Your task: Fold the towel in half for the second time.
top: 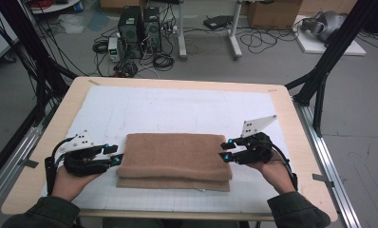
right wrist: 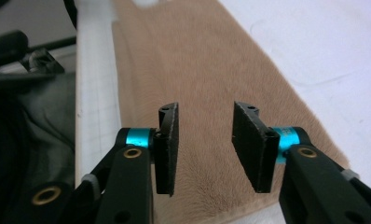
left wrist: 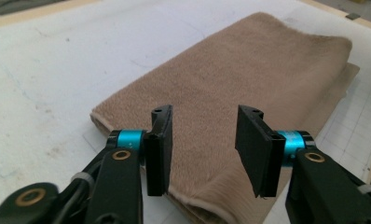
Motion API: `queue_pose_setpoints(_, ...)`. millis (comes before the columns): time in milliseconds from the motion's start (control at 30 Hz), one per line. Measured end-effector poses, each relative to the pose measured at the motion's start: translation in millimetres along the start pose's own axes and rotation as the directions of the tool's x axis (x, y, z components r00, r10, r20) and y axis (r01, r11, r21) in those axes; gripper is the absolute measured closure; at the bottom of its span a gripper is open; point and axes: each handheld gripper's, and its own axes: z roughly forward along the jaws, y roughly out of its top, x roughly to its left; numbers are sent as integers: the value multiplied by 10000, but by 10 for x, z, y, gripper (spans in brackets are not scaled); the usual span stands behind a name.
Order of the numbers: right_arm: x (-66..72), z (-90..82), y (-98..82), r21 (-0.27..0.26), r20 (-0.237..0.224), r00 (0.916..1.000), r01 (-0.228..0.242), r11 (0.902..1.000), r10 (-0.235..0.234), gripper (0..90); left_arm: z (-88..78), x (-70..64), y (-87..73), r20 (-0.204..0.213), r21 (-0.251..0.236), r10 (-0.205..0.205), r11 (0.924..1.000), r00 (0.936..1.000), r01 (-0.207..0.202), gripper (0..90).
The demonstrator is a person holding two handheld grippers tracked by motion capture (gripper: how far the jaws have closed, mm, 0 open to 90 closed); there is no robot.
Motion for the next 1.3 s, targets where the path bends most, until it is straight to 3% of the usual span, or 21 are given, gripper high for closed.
queue_pose_setpoints(100, -26, 135, -94, 389, 53, 10000, -68, 9992, 66, 590, 137, -7, -60, 136, 216, -85, 9997, 9999, 82, 566)
queue_pose_setpoints(300, -15, 377, -367, 1185, -62, 9998, -174, 9928, 183, 590, 355, -84, -208, 433, 1107, 68, 9938, 9990, -115, 561)
queue_pose_setpoints(367, 16, 434, -442, 1382, -290, 9994, -137, 9903, 178, 595, 404, -130, -278, 382, 1461, 383, 9883, 9985, -435, 560)
queue_pose_setpoints(400, 41, 462, -474, 1444, -280, 9995, -123, 9894, 165, 609, 422, -144, -315, 407, 1599, 465, 9857, 9981, -525, 572)
queue_pose_setpoints(467, 70, 518, -525, 1652, -301, 9995, -44, 9862, 95, 655, 456, -176, -384, 367, 1790, 727, 9807, 9967, -781, 681)
queue_pose_setpoints(567, 72, 552, -562, 1521, -360, 9992, -101, 9883, 157, 817, 460, -214, -388, 119, 1646, 888, 9823, 9960, -896, 830)
queue_pose_setpoints(700, 83, 486, -455, 1470, -285, 9996, 94, 9891, -52, 857, 377, -187, -302, -122, 1259, 837, 9887, 9964, -815, 861)
queue_pose_setpoints(833, 205, 350, -291, 1166, -269, 9979, 613, 9913, -586, 858, 247, -182, -230, -367, 934, 888, 9920, 9954, -850, 864)
queue_pose_setpoints(900, 256, 326, -270, 1199, -323, 9966, 790, 9896, -756, 857, 234, -186, -240, -263, 1069, 940, 9901, 9952, -907, 864)
queue_pose_setpoints(967, 280, 345, -313, 1367, -434, 9971, 677, 9883, -623, 850, 281, -192, -321, 46, 1355, 779, 9877, 9970, -778, 858)
queue_pose_setpoints(1033, 281, 415, -420, 1652, -715, 9968, 485, 9851, -371, 831, 336, -206, -420, 85, 1628, 750, 9838, 9971, -754, 816)
queue_pose_setpoints(1133, 278, 520, -562, 2182, -890, 9960, 289, 9755, -96, 834, 346, -200, -478, 129, 1449, 586, 9876, 9982, -598, 791)
queue_pose_setpoints(1200, 257, 514, -571, 1979, -1024, 9947, 107, 9802, 98, 782, 337, -182, -449, 95, 1452, 574, 9877, 9983, -582, 760)
queue_pose_setpoints(1300, 213, 433, -463, 1586, -586, 9983, 94, 9873, -1, 696, 319, -131, -345, 94, 1281, 635, 9897, 9979, -642, 703)
